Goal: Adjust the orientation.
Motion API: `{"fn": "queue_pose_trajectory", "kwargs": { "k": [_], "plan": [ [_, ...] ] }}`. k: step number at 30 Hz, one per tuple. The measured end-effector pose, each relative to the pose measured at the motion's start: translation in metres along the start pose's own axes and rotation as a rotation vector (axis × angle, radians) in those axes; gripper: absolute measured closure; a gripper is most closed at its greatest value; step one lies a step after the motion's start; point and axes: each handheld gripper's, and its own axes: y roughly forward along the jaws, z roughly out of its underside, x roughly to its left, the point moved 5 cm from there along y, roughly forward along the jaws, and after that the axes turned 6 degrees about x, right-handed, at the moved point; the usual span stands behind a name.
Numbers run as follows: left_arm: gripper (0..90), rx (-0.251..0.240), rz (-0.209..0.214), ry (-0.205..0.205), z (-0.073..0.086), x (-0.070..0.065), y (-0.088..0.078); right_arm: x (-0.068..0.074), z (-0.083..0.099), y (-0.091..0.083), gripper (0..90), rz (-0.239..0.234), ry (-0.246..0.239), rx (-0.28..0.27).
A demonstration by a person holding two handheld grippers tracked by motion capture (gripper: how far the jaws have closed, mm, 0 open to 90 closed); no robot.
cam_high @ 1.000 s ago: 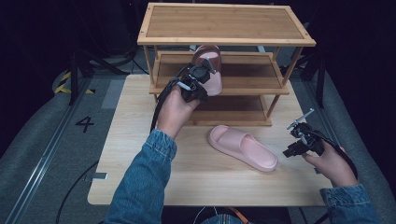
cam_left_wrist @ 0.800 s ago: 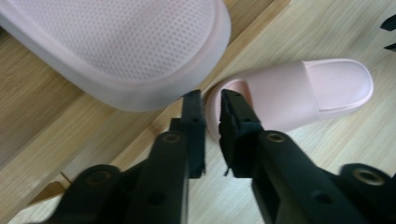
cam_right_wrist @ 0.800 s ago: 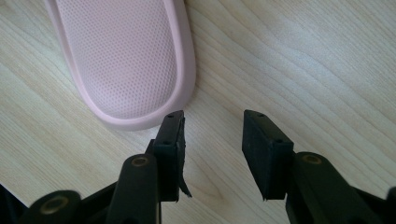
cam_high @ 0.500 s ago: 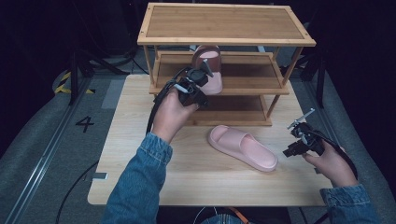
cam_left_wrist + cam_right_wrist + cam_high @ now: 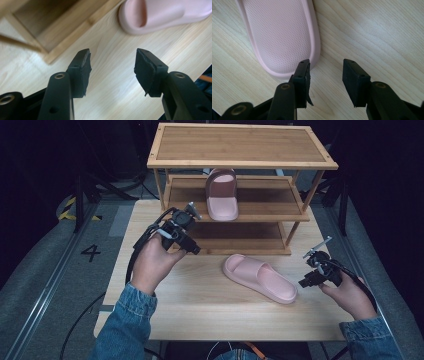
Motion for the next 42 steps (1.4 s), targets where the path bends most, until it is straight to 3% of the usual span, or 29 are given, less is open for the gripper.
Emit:
{"fn": "queue_pose_trajectory", "kwargs": {
  "k": [8,13,15,18,23,26,28,30,31,35,37,42],
  "plan": [
    [42.4,-0.002,-0.019,-0.076,0.035,0.016,0.019,0.007,-0.006,0.001,57.5,-0.005,-0.021,-0.008],
    [40.6,0.007,-0.010,-0.119,0.052,0.024,0.040,0.011,-0.009,0.002,56.7,-0.002,-0.034,-0.010],
    [39.9,0.037,-0.020,-0.124,0.059,0.029,0.054,0.011,-0.010,0.002,57.1,0.004,-0.035,-0.019],
    [40.0,0.041,-0.038,-0.128,0.064,0.034,0.058,0.010,-0.011,0.003,65.4,0.028,-0.037,-0.023],
    [39.7,0.063,-0.059,-0.176,0.073,0.046,0.071,0.009,-0.014,0.006,77.5,0.056,-0.031,-0.030],
    [39.1,0.071,-0.057,-0.177,0.074,0.048,0.074,0.003,-0.017,0.012,81.0,0.073,-0.007,-0.043],
    [38.9,0.072,-0.060,-0.171,0.073,0.047,0.076,-0.004,-0.018,0.022,80.8,0.094,0.032,-0.027],
    [38.9,0.076,-0.049,-0.175,0.072,0.044,0.077,-0.006,-0.018,0.028,80.2,0.089,0.037,-0.010],
    [38.9,0.075,-0.059,-0.156,0.072,0.045,0.077,-0.006,-0.018,0.028,80.2,0.089,0.037,-0.010],
    [38.7,0.074,-0.059,-0.156,0.071,0.045,0.077,0.000,-0.017,0.037,77.7,0.038,0.030,0.028],
    [38.7,0.072,-0.058,-0.155,0.071,0.045,0.078,0.001,-0.017,0.037,77.5,0.050,0.025,0.028],
    [38.7,0.071,-0.054,-0.146,0.068,0.043,0.078,0.011,-0.012,0.037,76.4,0.008,-0.003,0.055]
  ]
}}
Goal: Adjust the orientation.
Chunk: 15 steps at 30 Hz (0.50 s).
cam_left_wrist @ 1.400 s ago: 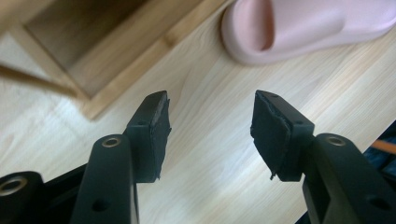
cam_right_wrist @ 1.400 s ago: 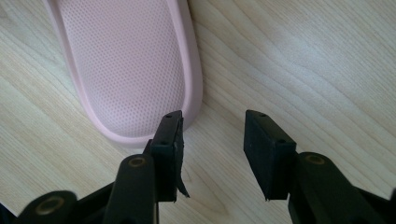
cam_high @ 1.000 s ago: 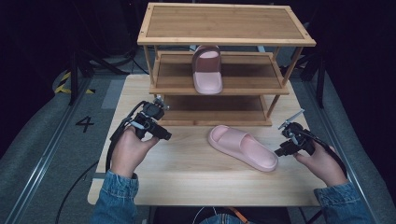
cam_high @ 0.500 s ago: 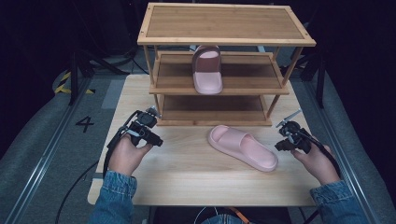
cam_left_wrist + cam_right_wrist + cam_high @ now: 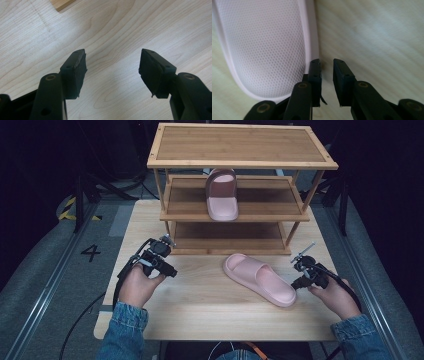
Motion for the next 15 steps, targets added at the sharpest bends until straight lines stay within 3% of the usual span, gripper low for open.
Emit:
{"fn": "queue_pose_trajectory", "kwargs": {
  "k": [3,15],
  "plan": [
    [38.7,-0.002,0.013,0.005,-0.003,-0.003,0.001,0.011,0.003,0.000,76.2,-0.045,-0.009,0.010],
    [38.4,0.000,0.013,0.035,-0.011,-0.008,0.004,0.044,0.006,0.001,74.0,-0.105,-0.084,0.064]
  ]
}}
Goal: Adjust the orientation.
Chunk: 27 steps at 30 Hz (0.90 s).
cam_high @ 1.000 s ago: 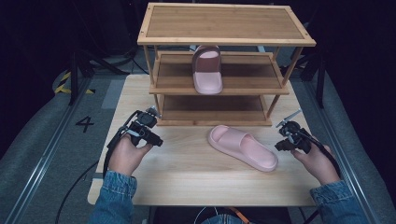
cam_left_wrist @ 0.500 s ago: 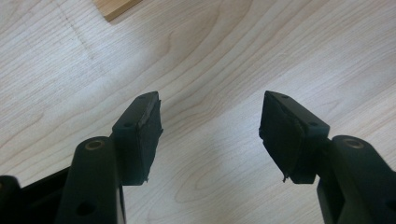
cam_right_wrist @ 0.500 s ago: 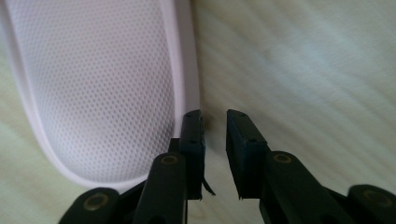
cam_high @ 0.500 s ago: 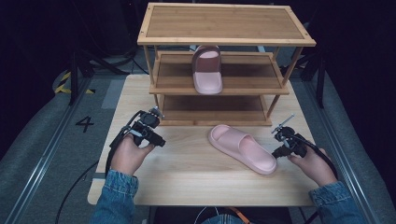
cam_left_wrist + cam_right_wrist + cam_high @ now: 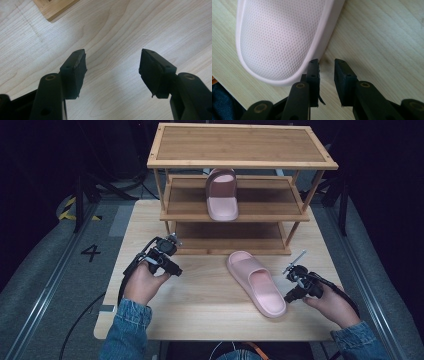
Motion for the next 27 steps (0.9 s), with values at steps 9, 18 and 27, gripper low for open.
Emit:
{"fn": "queue_pose_trajectory", "kwargs": {
  "k": [9,18,27],
  "plan": [
    [38.4,0.003,-0.005,-0.006,0.003,0.001,0.000,0.021,-0.015,-0.026,67.6,0.024,-0.002,-0.120],
    [38.4,-0.002,-0.002,-0.023,0.009,0.003,-0.001,0.057,-0.059,-0.030,65.5,0.039,-0.049,-0.240],
    [38.3,0.007,-0.005,-0.027,0.010,0.004,0.002,0.064,-0.084,-0.014,65.8,0.055,-0.060,-0.253]
  ]
}}
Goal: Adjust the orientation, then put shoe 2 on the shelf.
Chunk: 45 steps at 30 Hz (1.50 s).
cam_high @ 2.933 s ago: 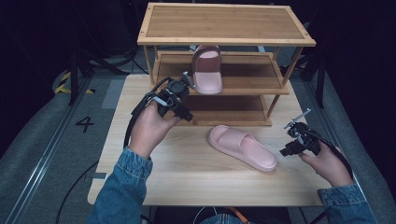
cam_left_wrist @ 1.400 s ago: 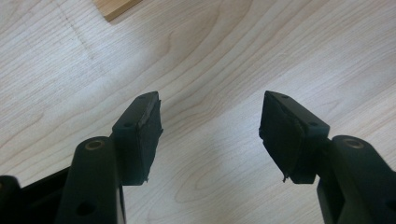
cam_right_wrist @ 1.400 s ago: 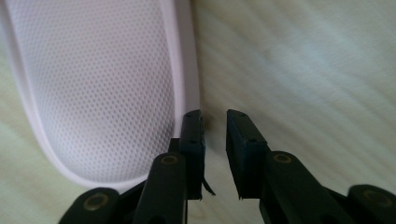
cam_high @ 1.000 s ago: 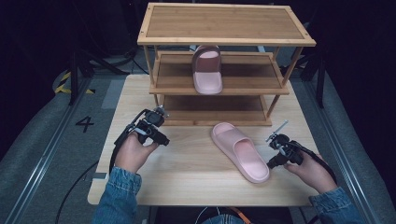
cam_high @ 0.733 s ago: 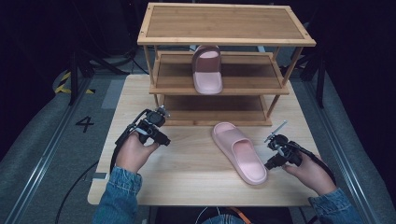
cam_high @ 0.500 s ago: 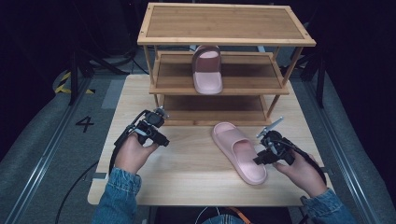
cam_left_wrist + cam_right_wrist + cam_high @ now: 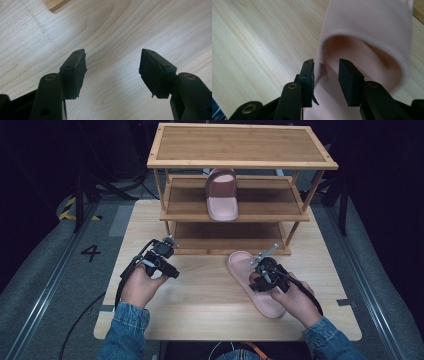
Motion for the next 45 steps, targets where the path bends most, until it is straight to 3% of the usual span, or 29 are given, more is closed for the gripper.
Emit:
{"fn": "queue_pose_trajectory", "kwargs": {
  "k": [5,9,16,26,33,45],
  "plan": [
    [38.3,0.005,-0.005,0.004,0.000,0.000,0.001,0.002,-0.009,0.009,68.7,0.035,-0.008,0.017],
    [38.3,0.006,0.000,0.005,0.000,0.001,0.002,0.002,-0.015,0.016,78.1,0.054,0.003,0.032],
    [38.3,0.008,-0.008,0.011,0.000,0.000,0.002,0.005,-0.015,0.016,81.5,0.061,0.003,0.030],
    [38.3,0.008,-0.012,0.020,0.000,0.001,0.002,0.005,-0.013,0.002,84.2,0.051,0.011,0.002],
    [38.2,0.003,-0.008,0.014,0.001,0.003,0.000,0.010,-0.012,-0.024,84.3,0.011,0.005,-0.033],
    [38.0,0.005,-0.003,0.009,0.002,0.005,0.000,0.015,-0.018,-0.079,84.2,0.029,-0.043,-0.079]
  ]
}}
